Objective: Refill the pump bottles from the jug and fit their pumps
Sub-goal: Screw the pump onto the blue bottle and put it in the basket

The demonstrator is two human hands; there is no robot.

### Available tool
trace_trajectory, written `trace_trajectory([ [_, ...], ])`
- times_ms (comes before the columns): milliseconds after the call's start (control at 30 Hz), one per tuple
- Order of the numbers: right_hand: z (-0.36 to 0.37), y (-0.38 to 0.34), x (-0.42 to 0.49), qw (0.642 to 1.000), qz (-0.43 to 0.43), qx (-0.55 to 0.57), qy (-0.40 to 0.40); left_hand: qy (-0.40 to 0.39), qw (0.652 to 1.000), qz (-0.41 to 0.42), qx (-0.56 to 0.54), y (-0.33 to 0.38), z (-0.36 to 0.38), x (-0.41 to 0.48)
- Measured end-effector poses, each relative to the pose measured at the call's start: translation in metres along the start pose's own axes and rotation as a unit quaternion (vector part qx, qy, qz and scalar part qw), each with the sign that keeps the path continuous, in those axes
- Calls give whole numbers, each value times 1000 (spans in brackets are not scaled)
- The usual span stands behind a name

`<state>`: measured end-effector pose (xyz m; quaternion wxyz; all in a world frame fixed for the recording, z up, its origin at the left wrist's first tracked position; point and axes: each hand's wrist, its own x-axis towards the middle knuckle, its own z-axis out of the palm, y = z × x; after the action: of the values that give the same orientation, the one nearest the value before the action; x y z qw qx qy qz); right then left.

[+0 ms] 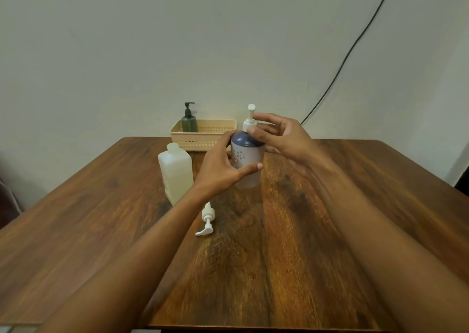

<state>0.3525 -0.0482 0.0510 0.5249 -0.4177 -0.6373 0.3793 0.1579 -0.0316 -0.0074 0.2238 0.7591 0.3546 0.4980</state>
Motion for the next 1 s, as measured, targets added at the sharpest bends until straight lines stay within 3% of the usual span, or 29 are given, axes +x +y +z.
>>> trace_trajectory([
  [200,-6,10,7,999,48,-1,-22,9,1000,-9,8,-7,-3,18],
  [400,-7,4,39,998,27,-49,-11,-9,999,-22,42,-12,-10,54],
  [733,-7,-4,138,997,15,-71,20,-54,977,-60,198,-22,-47,167],
  [1000,1,33,229,995,7,-87,49,-68,972,-106,200,-64,-58,239],
])
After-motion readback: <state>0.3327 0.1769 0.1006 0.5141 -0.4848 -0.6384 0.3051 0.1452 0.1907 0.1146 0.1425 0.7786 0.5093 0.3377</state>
